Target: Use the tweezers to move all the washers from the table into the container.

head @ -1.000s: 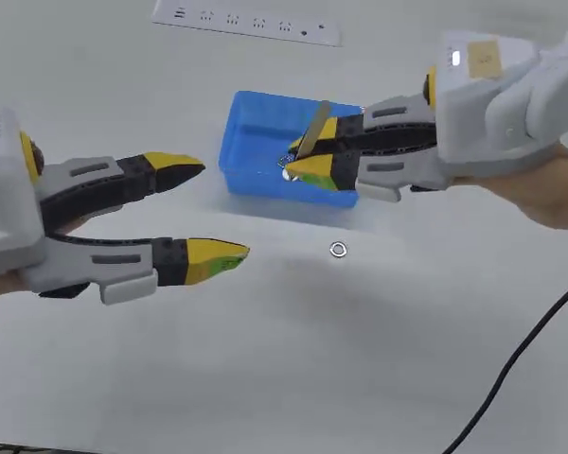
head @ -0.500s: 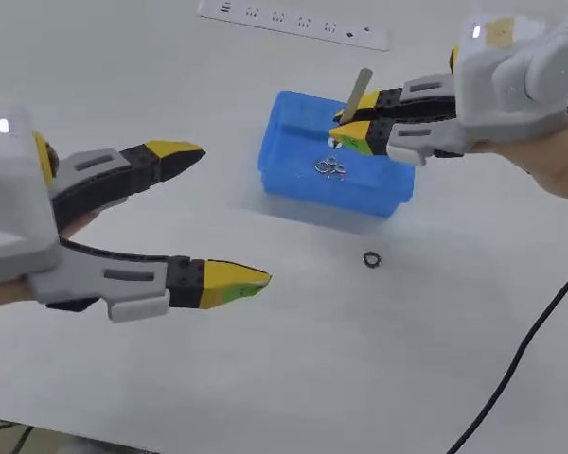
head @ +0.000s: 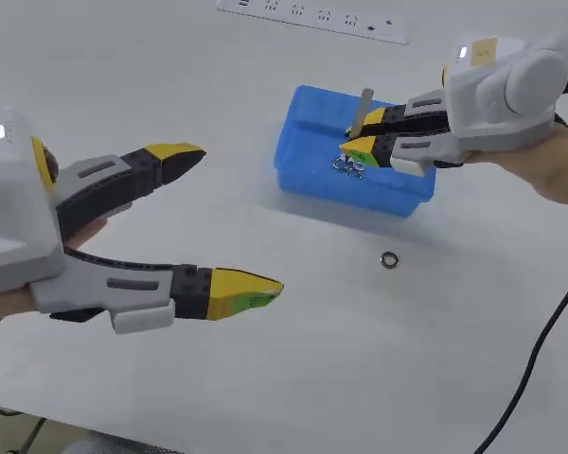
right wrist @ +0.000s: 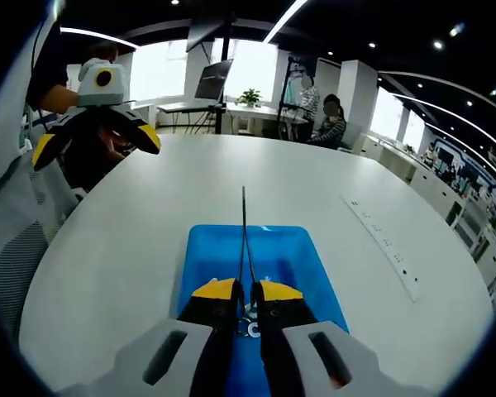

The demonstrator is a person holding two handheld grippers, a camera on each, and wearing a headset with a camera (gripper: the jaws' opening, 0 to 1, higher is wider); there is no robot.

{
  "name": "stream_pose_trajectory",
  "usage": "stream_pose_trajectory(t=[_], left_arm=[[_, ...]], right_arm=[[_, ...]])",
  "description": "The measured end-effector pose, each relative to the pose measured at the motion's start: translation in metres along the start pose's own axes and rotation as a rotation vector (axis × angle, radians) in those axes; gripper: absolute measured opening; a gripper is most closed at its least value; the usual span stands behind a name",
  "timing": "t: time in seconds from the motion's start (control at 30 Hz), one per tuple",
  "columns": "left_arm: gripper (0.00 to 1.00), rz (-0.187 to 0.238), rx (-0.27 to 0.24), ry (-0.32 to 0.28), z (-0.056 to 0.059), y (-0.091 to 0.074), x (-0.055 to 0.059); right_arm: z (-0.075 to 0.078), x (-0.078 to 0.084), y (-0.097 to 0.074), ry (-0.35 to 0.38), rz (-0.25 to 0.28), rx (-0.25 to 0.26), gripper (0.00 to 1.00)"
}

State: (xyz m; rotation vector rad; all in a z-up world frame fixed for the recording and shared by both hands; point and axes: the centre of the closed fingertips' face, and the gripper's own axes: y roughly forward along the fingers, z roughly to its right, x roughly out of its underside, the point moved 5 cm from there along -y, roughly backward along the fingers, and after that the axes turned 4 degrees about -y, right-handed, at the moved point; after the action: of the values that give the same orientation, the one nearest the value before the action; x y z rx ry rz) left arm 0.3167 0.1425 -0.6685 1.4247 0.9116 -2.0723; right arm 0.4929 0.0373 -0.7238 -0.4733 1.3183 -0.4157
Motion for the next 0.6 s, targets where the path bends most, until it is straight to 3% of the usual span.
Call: stream_pose_trajectory(t=[0.6], left_arm=[[0.95, -0.016, 0.002, 0.003, 0.0008, -0.0038, -0.0018]], right_arm=[[-0.0019, -0.0015, 0.0042, 0.0, -0.006, -0.011, 0.1]])
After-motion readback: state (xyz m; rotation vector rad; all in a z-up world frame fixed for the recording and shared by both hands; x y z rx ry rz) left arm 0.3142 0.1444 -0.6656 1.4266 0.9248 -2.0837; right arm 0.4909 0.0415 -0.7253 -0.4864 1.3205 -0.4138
